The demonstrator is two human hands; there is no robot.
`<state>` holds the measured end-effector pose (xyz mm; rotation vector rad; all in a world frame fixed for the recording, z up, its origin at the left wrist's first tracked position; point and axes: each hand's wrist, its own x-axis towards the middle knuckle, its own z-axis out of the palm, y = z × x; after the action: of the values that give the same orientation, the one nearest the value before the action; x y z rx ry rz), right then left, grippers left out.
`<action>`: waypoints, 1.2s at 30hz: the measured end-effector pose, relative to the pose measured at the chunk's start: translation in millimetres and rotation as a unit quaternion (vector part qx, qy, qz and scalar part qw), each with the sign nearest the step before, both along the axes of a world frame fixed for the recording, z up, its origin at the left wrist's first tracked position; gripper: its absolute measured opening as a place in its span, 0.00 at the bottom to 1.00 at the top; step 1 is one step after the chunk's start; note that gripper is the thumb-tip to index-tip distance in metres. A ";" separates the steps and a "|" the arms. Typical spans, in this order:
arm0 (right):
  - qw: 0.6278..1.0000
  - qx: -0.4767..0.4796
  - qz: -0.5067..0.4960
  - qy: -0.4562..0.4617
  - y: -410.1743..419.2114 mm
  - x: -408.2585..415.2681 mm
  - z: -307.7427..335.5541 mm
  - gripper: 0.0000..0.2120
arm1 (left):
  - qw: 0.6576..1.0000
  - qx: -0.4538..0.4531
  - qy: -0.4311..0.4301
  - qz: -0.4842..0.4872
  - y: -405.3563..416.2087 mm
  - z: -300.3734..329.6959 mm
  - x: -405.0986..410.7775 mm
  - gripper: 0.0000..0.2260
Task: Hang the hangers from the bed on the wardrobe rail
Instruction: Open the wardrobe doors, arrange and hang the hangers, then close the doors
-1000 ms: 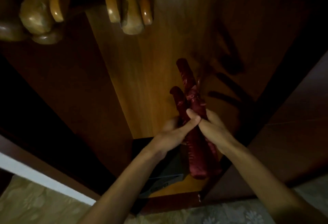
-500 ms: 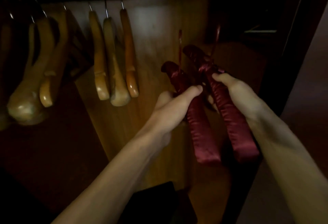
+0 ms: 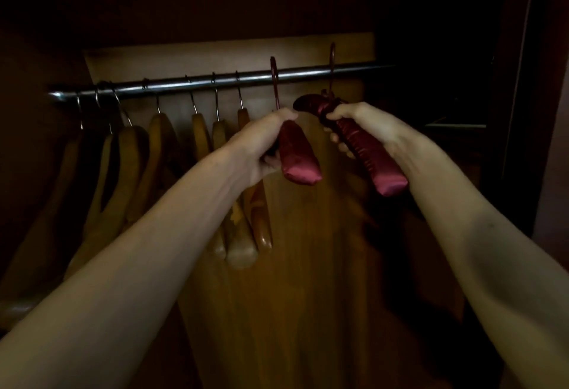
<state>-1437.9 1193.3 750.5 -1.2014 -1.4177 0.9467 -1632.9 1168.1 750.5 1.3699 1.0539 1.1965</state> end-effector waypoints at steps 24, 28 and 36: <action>0.989 -0.056 -0.090 -0.107 53.0 19.0 2.8 0.35 | 0.942 0.104 0.287 0.138 28.9 9.8 21.8 0.17; 0.946 0.042 -0.213 -0.242 6.0 7.9 19.7 0.30 | 0.881 0.188 0.373 0.222 17.5 16.2 -12.3 0.17; 0.906 0.229 -0.130 -0.332 -59.6 -93.8 21.6 0.14 | 0.767 0.178 0.525 0.323 6.4 9.0 -56.5 0.04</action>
<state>-1531.7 1133.7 772.1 -1.3540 -1.8098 -0.0231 -1689.4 1174.5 759.4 2.1663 2.3279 1.0801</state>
